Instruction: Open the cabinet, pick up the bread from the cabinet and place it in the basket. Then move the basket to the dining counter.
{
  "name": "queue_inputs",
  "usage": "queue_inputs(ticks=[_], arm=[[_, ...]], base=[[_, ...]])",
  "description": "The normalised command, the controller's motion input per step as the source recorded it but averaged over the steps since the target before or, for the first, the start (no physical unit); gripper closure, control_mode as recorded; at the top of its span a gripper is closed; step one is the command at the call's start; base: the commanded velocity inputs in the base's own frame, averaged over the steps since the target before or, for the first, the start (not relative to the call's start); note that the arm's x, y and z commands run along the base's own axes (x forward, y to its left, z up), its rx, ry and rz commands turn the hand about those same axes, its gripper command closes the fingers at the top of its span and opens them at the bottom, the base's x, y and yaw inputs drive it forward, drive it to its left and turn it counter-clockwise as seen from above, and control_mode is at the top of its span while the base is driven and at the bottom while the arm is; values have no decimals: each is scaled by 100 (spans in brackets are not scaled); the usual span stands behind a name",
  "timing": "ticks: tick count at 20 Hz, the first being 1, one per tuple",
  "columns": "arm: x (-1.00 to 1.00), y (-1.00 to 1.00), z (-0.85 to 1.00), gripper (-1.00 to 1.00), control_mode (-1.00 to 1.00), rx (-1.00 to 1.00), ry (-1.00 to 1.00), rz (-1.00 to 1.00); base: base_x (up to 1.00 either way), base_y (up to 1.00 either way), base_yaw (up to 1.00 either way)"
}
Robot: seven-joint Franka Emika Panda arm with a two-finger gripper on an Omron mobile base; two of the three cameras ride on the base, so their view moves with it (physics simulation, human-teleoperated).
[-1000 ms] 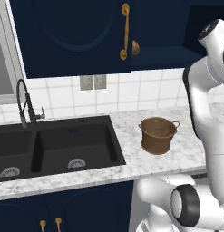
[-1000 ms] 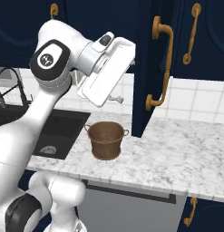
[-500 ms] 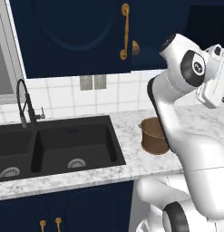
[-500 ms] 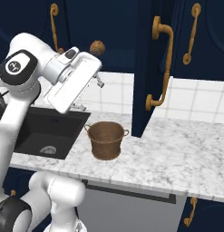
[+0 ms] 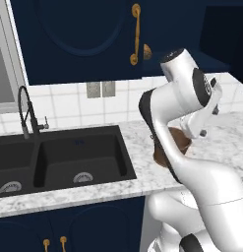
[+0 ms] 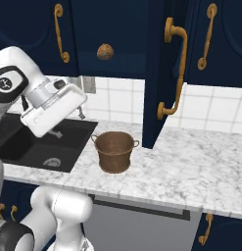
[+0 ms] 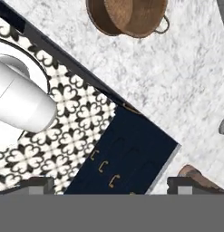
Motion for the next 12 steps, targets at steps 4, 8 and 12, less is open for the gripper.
queue_inputs(ticks=[4,8,12], arm=[[18,42,0,-100,-100,41,-60,-13],[19,49,1,-100,-100,38,-53,-43],[20,43,42,-100,-100,44,-44,-39]], base=[[0,0,0],[0,0,0],[0,0,0]])
